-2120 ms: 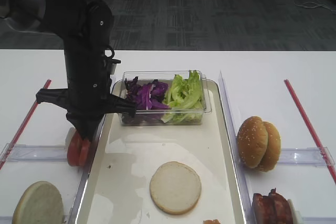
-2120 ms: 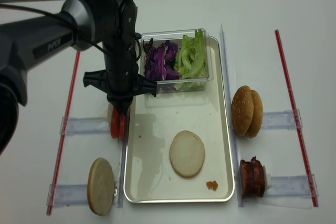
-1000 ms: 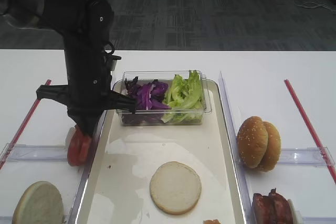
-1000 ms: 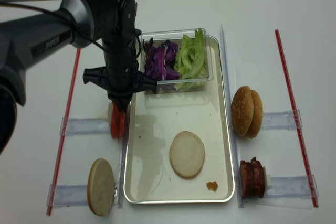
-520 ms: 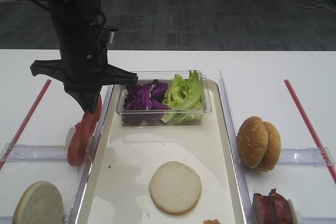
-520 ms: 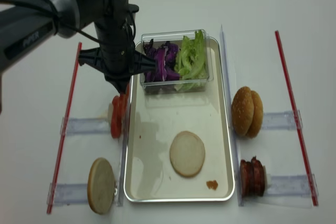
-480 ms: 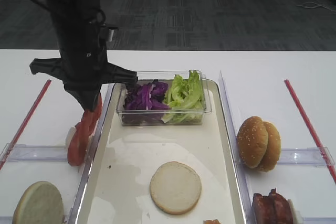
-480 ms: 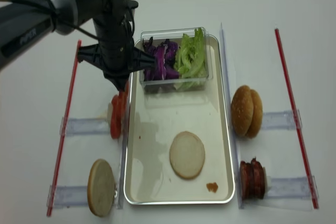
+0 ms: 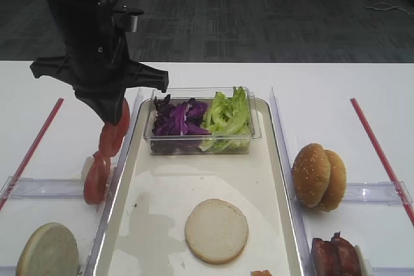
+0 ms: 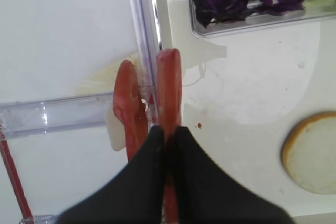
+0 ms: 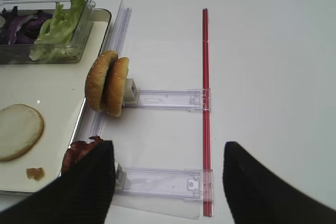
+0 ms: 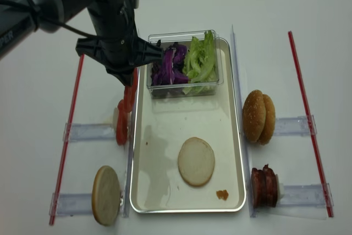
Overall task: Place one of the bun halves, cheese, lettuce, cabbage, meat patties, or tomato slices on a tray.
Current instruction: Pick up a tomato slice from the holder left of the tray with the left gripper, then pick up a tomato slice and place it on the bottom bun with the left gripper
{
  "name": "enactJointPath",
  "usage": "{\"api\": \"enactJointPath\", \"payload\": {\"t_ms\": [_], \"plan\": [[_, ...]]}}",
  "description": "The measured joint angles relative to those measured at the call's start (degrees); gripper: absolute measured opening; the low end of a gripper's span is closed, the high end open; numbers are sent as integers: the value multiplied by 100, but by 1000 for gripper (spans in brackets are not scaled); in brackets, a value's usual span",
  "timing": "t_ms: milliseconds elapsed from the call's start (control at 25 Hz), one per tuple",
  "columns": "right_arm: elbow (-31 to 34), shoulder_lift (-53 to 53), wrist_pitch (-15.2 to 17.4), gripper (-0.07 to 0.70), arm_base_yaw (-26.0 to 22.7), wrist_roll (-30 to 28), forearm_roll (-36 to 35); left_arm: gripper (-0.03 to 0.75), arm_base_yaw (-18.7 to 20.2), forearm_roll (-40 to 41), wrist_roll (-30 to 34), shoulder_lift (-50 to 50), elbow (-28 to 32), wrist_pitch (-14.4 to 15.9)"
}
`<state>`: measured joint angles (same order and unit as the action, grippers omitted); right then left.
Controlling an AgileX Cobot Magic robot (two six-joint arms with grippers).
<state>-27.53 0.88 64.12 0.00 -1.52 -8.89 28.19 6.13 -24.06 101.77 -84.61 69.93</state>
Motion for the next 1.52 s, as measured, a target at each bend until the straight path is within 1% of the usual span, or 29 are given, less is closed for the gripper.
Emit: {"api": "enactJointPath", "payload": {"t_ms": [120,200,320,480,640,800,920,1040,1160,1280,1400,1520], "plan": [[0,0,0,454,0,0,0,43,0,-136,12,-166,146,-12],[0,0,0,454,0,0,0,43,4,-210,12,-375,424,-62],[0,0,0,454,0,0,0,43,4,-289,19,-675,871,-238],[0,0,0,454,0,0,0,42,4,-613,65,-920,1363,-646],[0,0,0,454,0,0,0,42,4,-1239,340,-1016,1716,-1079],[0,0,0,454,0,0,0,42,4,-1755,628,-1016,2033,-1374],[0,0,0,454,0,0,0,42,4,-2167,879,-1028,2283,-1689],[0,0,0,454,0,0,0,42,4,-2823,1386,-1063,2577,-1978],[0,0,0,454,0,0,0,42,4,-3560,1981,-1076,2875,-2348],[0,0,0,454,0,0,0,42,4,-4392,2776,-1076,3136,-2620],[0,0,0,454,0,0,0,42,-18,-5473,3701,-1078,3432,-2772],[0,0,0,454,0,0,0,41,-192,-6548,4700,-1078,3667,-2822]]}}
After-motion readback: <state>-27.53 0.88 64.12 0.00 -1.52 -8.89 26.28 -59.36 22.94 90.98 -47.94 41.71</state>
